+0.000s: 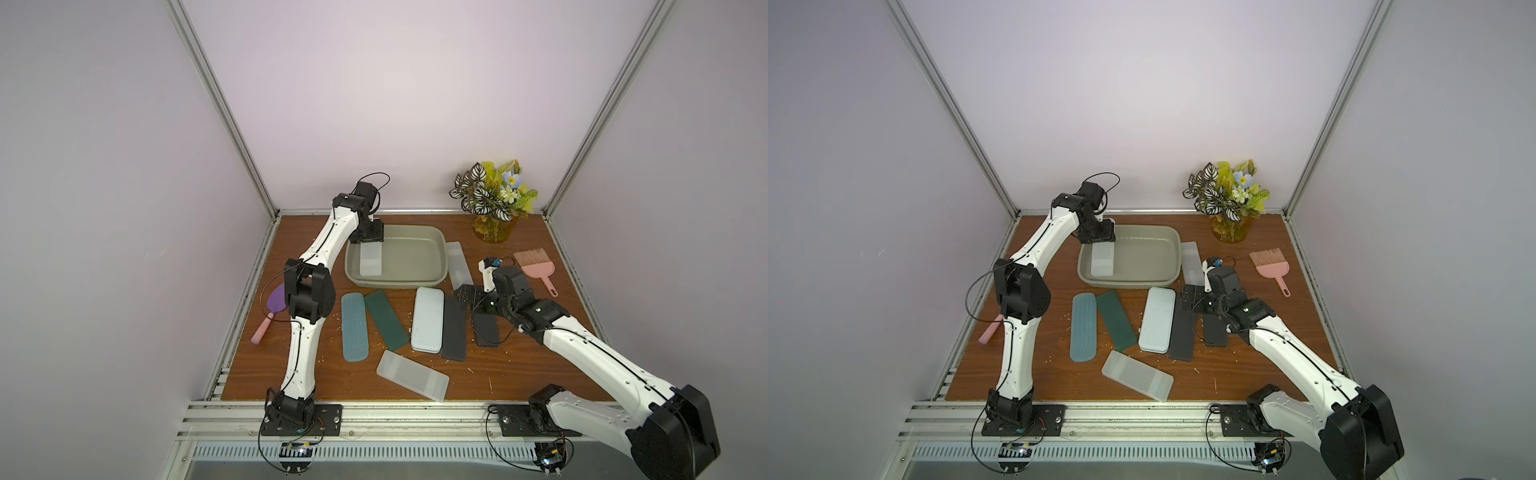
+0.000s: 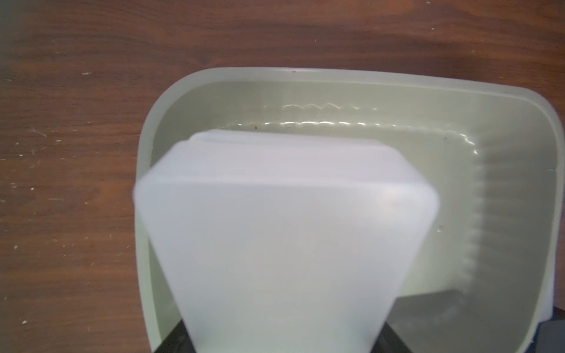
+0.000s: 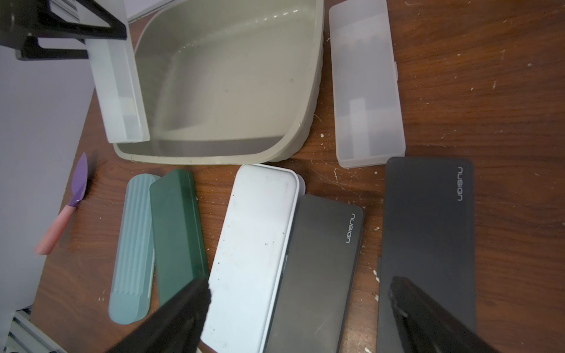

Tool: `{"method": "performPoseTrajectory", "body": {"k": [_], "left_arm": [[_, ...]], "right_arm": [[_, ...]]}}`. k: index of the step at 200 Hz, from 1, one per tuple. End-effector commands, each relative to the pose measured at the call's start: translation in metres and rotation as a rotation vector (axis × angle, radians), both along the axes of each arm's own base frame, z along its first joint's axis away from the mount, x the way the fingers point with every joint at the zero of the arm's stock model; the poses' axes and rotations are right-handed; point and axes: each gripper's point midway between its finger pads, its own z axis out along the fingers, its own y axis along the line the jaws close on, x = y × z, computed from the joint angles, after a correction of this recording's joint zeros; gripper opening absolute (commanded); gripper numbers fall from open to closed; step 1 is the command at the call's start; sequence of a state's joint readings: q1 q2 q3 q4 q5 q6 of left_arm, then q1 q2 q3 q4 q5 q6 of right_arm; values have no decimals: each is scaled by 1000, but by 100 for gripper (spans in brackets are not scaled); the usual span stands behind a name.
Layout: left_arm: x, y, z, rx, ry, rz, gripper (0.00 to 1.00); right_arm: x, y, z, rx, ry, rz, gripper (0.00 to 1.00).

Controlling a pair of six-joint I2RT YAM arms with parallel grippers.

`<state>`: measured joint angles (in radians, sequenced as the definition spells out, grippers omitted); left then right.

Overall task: Put the pencil case into the storage box
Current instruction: Place the pencil case at the storage box.

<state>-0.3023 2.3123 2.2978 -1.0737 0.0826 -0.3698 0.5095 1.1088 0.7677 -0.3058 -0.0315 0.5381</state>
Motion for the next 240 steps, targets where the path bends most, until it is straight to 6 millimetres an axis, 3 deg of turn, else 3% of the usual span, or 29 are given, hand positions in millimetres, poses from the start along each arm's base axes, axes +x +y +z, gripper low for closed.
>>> {"method": "performPoseTrajectory", "body": {"k": [1, 47, 90, 132, 187, 240], "left_arm": [[5, -6, -4, 15, 0, -7, 47], [4, 0, -50, 81, 74, -15, 50], [0, 11, -72, 153, 117, -24, 54], [-5, 20, -91, 214, 158, -27, 65], [-3, 24, -95, 239, 157, -25, 76], [1, 25, -74, 236, 110, -13, 84]], "right_arm": [[8, 4, 16, -4, -41, 17, 99], [10, 6, 8, -8, -22, 21, 99], [10, 5, 3, -14, -15, 20, 99], [7, 3, -3, -16, -2, 16, 99], [8, 3, -3, -14, 0, 10, 99], [10, 2, 2, -17, -8, 1, 99]]}}
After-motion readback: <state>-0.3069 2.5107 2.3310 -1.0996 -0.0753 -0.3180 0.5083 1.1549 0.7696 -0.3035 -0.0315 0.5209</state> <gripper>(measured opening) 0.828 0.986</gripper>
